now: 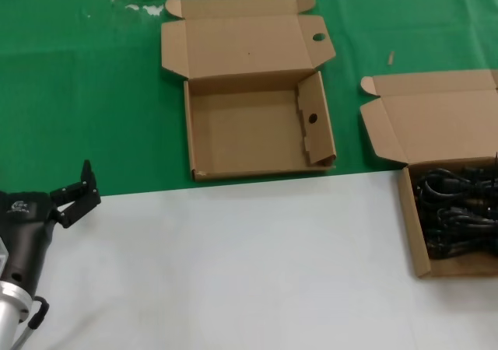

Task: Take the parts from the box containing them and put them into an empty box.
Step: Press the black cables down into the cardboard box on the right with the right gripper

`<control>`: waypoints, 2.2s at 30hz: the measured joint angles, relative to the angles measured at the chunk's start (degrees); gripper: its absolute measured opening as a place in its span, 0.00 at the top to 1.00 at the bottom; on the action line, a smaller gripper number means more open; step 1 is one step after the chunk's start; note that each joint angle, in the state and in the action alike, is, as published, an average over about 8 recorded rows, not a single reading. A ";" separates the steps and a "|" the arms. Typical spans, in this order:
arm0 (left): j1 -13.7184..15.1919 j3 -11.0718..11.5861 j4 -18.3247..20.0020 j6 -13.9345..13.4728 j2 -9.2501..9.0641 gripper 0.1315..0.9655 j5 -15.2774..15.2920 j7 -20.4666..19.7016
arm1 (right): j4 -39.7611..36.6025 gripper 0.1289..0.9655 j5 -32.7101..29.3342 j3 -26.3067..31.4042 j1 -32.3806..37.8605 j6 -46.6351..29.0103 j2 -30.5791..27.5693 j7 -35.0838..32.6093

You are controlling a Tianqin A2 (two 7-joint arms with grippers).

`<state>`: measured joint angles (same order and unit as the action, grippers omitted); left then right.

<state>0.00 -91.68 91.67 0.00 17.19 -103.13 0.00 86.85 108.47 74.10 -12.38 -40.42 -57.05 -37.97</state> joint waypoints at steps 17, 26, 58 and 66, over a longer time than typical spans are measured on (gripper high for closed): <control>0.00 0.00 0.00 0.00 0.00 0.00 0.00 0.00 | -8.25 0.00 -7.33 13.07 13.18 -3.93 -3.53 -4.00; 0.00 0.00 0.00 0.00 0.00 0.00 0.01 0.00 | -14.20 0.02 -9.69 18.83 20.75 -4.33 -1.44 -3.80; 0.00 0.00 0.00 0.00 0.00 0.00 0.02 -0.01 | -16.93 0.60 -11.81 24.42 24.50 -2.07 -0.99 1.22; 0.00 0.00 0.00 0.00 0.00 0.00 0.01 -0.01 | -16.45 0.76 -11.80 24.39 23.95 -1.34 -1.62 2.38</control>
<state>0.00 -91.68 91.67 0.00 17.19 -103.11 -0.02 70.40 96.67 98.49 11.56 -41.76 -58.66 -35.59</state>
